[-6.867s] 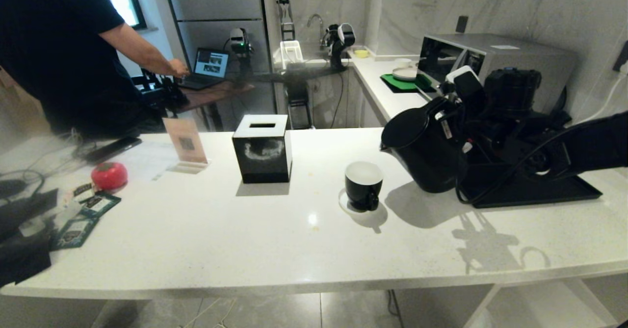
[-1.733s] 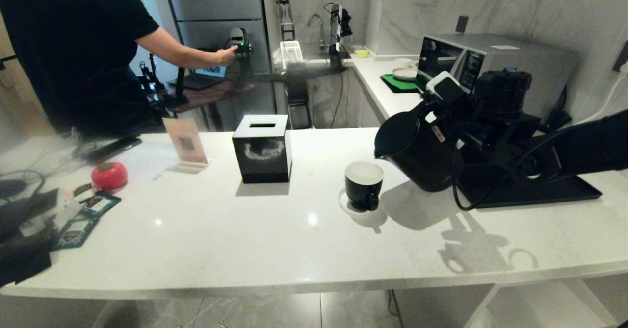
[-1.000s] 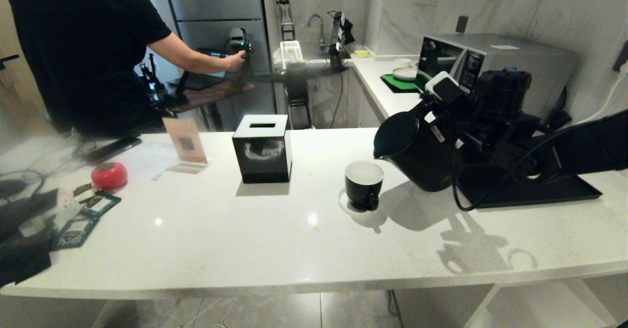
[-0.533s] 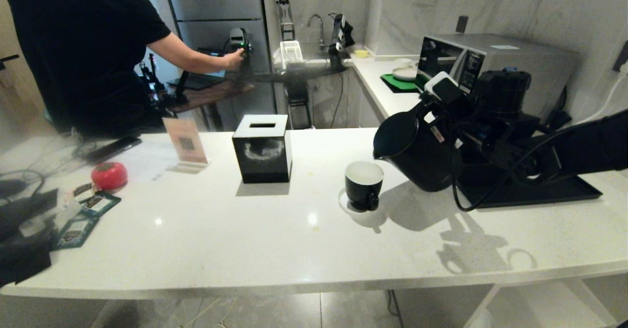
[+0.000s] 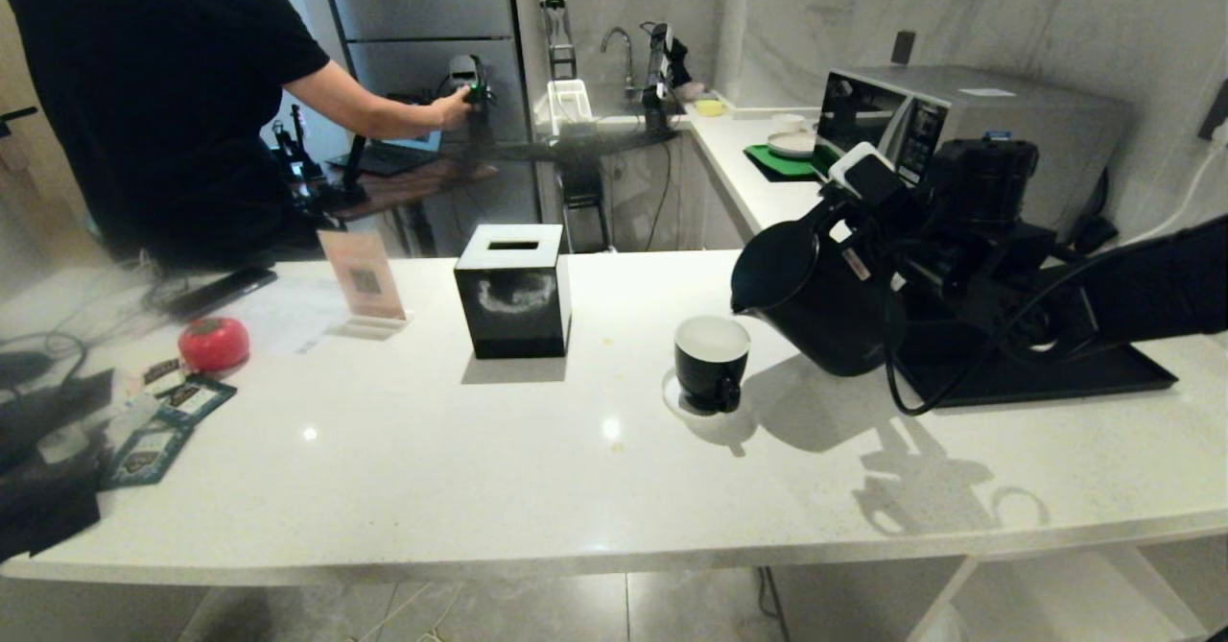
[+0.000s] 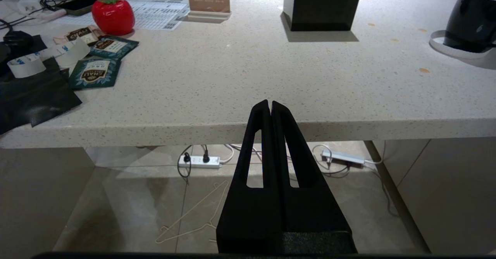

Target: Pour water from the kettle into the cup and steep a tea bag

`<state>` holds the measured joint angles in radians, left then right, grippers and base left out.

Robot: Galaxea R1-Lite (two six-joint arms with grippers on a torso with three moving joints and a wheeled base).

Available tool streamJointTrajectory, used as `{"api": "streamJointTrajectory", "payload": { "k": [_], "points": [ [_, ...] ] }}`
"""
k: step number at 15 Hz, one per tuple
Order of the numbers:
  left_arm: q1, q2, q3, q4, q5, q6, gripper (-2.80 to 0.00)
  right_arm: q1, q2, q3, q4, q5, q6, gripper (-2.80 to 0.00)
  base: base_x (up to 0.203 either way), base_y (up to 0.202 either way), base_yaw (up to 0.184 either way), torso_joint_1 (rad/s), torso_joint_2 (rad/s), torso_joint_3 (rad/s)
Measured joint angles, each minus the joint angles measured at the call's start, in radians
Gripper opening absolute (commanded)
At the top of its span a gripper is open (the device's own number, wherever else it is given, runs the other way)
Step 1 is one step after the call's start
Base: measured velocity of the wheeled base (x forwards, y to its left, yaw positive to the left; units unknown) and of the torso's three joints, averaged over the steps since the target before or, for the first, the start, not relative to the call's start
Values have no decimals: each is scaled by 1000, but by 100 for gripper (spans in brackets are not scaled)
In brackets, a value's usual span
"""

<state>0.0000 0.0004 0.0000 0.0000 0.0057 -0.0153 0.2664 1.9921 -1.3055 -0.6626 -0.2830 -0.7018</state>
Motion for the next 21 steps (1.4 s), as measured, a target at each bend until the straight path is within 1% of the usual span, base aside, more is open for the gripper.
{"api": "streamJointTrajectory", "payload": {
  "k": [3,5,9,21],
  "points": [
    [0,0,0,0,0,0,-280,0,-3,0,-1,-1,12,-280,0,0,0,0,0,0],
    [0,0,0,0,0,0,-280,0,-5,-2,0,-5,41,-280,0,0,0,0,0,0],
    [0,0,0,0,0,1,-280,-1,-14,-3,1,-4,48,-280,0,0,0,0,0,0],
    [0,0,0,0,0,0,-280,-1,-39,-1,15,-32,193,-280,0,0,0,0,0,0]
  ]
}}
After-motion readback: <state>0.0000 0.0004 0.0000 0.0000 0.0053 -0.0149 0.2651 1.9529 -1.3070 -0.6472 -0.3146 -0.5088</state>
